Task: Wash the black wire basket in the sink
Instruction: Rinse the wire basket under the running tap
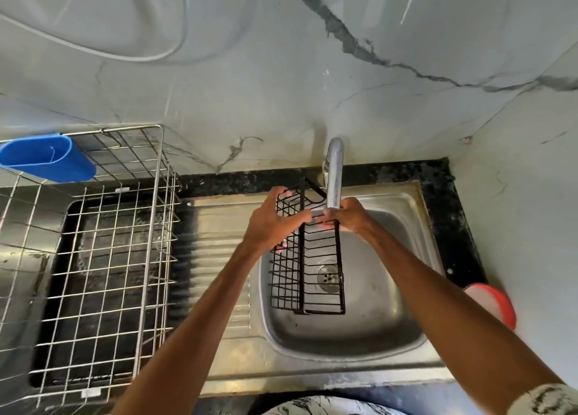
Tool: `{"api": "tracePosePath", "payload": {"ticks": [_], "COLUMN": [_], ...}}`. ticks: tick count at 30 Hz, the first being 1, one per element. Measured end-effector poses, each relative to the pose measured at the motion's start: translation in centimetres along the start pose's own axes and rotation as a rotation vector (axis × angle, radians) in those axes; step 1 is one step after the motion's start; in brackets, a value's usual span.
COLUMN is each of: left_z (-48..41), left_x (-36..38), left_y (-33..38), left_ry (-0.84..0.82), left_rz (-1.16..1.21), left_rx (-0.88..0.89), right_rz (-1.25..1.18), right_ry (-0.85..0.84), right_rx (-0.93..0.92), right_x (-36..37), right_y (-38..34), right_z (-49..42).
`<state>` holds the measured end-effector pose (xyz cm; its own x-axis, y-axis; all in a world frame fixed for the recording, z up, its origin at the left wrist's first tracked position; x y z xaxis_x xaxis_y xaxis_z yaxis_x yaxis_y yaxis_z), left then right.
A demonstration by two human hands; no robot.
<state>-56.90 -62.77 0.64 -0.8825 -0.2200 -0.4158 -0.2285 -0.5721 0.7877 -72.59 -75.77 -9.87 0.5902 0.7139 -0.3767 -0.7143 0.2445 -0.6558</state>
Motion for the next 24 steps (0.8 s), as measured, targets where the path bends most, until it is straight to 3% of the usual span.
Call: {"api": "tracePosePath", "payload": {"ticks": [2,4,9,12,18,24], "left_z": [0.4,0.9,1.4,1.0,0.5,1.2], "left_x": [-0.6,-0.8,-1.0,-1.4,-1.4,-0.7], "left_y": [-0.4,-0.6,-1.9,-2.4,-0.9,-1.1], "left_ry": [0.076,0.103,0.134,0.150,0.103,0.164], "left_rz": [0.006,0.004,0.003,0.013,-0.003,0.044], "left_rx": [-0.005,-0.014,-0.041,-0.067,-0.021,0.024], "right_rz": [0.028,-0.008,-0.059,-0.067,-0.195,-0.320], "right_ry": [0.141,0.171,-0.205,-0.282,0.042,0.106], "right_rx": [-0.008,0.006,0.119,0.108,-0.054,-0.073], "right_x": [-0.5,0.4,4.3,4.2,0.1,0.0], "right_y": [-0.6,0.0,3.6,3.9,-0.7,0.8], "right_z": [0.6,0.7,1.3,1.9,0.7,1.6]}}
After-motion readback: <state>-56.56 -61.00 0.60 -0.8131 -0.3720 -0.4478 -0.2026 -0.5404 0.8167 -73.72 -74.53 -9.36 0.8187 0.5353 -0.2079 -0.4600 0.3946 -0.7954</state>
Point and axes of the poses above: each hand's wrist, its own z-axis away from the middle knuckle, its own x-axis out of the palm, y = z × x, the point moved 9 cm from there along -z, towards the middle knuckle, and after that the axes turned 8 degrees about z, right-handed, at the moved point
